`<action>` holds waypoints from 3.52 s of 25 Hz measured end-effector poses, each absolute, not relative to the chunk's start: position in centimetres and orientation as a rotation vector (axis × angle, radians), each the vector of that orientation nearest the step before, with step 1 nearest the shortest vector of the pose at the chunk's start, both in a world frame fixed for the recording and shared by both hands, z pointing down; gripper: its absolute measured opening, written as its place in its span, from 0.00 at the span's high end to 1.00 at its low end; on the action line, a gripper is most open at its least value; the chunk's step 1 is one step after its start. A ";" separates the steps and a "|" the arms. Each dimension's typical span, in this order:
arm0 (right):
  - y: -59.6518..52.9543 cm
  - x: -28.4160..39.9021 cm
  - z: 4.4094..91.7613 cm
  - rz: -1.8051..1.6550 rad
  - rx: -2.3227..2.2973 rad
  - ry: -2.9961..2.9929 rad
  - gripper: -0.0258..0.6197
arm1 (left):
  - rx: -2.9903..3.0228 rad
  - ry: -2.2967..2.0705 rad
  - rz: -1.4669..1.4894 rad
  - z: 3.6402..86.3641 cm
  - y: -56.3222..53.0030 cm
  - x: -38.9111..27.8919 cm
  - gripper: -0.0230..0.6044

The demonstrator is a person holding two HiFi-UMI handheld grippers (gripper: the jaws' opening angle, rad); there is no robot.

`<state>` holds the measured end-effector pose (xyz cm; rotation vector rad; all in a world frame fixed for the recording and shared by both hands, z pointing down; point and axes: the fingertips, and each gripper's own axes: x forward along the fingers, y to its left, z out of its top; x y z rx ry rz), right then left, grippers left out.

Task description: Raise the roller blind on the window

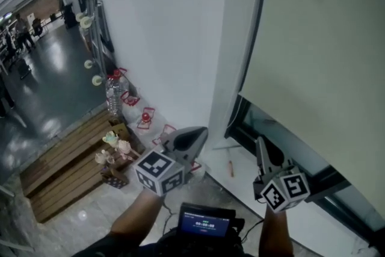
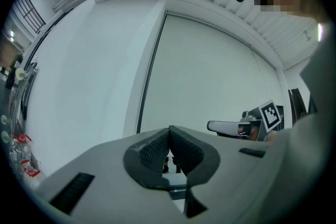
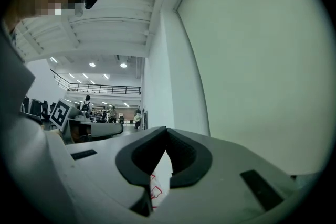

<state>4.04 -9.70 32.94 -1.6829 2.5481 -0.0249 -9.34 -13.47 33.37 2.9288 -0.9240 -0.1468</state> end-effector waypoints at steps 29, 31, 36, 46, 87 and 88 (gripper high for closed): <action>-24.5 11.1 30.1 -0.015 -1.421 2.640 0.96 | 2.872 -1.123 -0.115 31.2 -25.1 -1.9 0.98; -25.6 11.3 30.2 -0.016 -1.402 2.649 0.96 | 2.873 -1.143 -0.107 31.2 -25.5 -1.7 0.98; -28.2 11.2 30.3 0.009 -1.341 2.709 0.91 | 2.844 -1.227 -0.091 31.6 -26.3 -1.5 0.98; -34.0 10.6 31.2 -0.024 -1.278 2.787 0.86 | 2.769 -1.348 -0.086 32.2 -27.3 -1.7 0.98; -31.1 7.0 32.6 -0.140 -1.074 2.864 0.96 | 2.885 -1.067 -0.110 30.9 -28.0 -1.2 0.98; -30.6 7.1 32.6 -0.138 -1.079 2.867 0.96 | 2.894 -1.044 -0.113 30.8 -27.9 -0.7 0.98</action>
